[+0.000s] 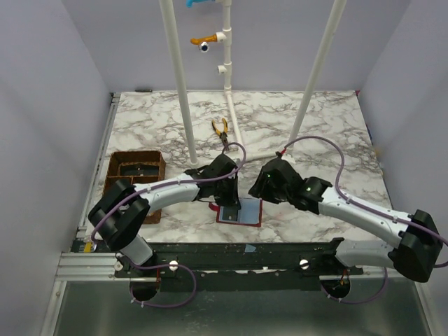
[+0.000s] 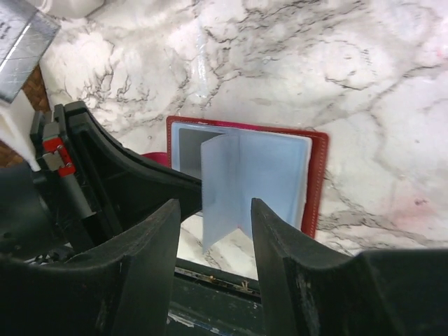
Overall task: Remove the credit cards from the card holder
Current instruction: Remove the credit card from the card holder.
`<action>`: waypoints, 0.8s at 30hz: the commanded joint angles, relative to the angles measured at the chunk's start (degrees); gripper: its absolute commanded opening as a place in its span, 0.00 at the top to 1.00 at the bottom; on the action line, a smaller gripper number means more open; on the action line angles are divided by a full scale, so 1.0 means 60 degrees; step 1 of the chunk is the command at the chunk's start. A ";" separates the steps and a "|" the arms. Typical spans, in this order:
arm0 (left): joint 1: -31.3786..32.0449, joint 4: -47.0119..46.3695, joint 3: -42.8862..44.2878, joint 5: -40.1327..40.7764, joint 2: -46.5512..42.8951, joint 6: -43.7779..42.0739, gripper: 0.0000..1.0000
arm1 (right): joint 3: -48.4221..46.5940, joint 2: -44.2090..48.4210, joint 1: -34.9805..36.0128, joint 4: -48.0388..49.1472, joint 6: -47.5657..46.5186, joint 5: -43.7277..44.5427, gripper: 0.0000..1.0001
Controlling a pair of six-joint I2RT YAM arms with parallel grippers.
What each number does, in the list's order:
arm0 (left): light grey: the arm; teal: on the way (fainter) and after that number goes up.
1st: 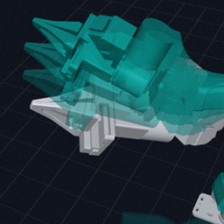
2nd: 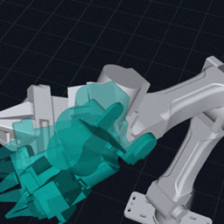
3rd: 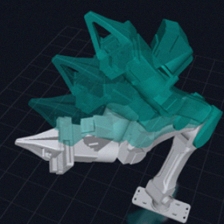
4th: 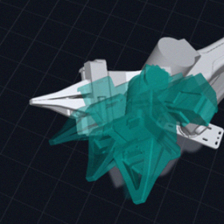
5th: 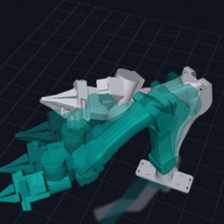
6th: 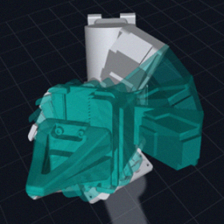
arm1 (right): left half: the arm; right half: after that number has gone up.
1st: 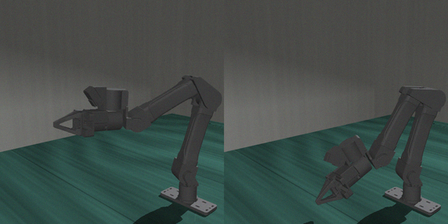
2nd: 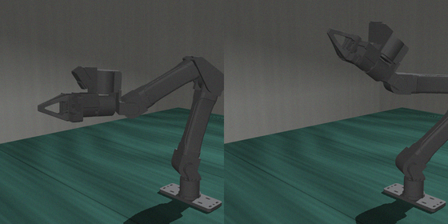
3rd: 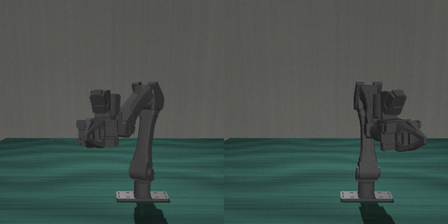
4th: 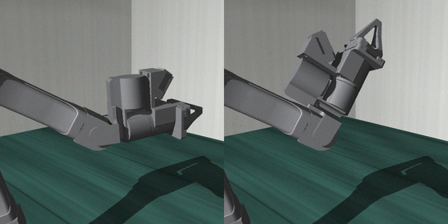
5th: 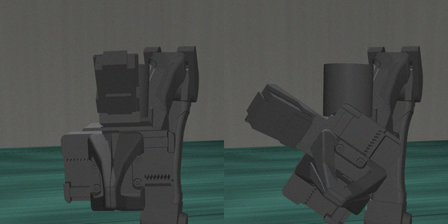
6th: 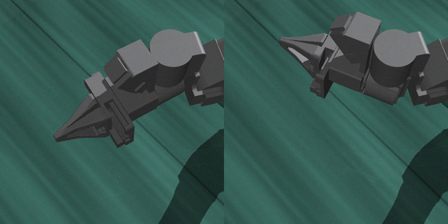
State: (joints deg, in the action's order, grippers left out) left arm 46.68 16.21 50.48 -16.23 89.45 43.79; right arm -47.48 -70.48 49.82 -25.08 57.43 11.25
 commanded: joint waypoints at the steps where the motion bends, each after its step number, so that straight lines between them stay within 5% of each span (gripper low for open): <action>1: 0.0296 -0.0264 0.0480 -0.0293 0.0506 0.0199 0.99 | 0.0368 0.0812 0.0046 -0.1028 0.0511 0.1008 0.52; 13: 0.0461 -0.0759 0.0775 -0.0490 0.1846 0.0494 1.00 | 0.0788 0.1306 0.0048 -0.0947 0.0669 0.0628 0.52; 24: 0.0187 -0.0063 0.0487 0.0091 0.0366 0.0307 1.00 | 0.0853 0.0541 0.0044 0.0113 0.0633 -0.0232 0.52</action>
State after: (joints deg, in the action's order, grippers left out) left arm 48.88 13.69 53.98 -18.04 97.82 46.46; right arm -42.98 -65.34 49.82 -28.08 60.66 12.56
